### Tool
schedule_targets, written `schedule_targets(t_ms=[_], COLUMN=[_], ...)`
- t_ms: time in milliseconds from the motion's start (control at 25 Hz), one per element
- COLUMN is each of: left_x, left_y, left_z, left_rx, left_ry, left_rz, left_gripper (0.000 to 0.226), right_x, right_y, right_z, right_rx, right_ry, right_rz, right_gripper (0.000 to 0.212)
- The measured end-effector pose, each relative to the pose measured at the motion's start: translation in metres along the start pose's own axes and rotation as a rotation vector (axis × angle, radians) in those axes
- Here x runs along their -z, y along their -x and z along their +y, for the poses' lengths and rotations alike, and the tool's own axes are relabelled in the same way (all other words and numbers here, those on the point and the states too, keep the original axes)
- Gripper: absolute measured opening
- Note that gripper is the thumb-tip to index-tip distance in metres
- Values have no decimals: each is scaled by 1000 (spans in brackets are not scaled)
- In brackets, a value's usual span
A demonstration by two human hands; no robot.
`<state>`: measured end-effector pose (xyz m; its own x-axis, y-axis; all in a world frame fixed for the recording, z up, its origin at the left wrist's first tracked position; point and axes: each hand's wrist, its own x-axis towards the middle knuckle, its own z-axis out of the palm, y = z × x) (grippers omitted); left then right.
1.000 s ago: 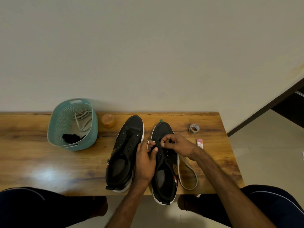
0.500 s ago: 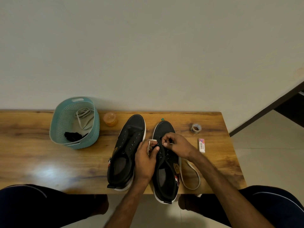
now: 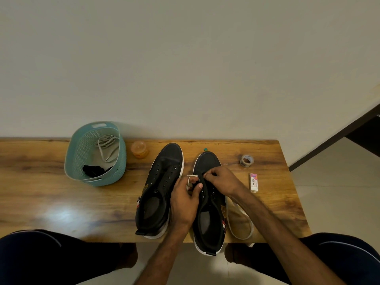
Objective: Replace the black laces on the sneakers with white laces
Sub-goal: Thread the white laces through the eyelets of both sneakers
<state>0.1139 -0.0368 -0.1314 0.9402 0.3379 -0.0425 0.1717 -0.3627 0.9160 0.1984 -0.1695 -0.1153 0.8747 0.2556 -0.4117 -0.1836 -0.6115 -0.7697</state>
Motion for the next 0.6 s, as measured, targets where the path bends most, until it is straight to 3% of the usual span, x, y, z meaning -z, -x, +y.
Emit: schedule_targets(t_ms=[400,600], left_x=[-3,4], left_y=[-6,-4], left_z=[9,9], left_rx=[39,94], left_ry=[-137,-174], left_rz=[50,13], left_gripper=[3,6], right_x=[8,10], right_y=[9,13], right_z=[-8,-6], right_rx=[-58,79], right_ry=[-86,208], right_rz=[-78,-76], right_gripper=[20,17])
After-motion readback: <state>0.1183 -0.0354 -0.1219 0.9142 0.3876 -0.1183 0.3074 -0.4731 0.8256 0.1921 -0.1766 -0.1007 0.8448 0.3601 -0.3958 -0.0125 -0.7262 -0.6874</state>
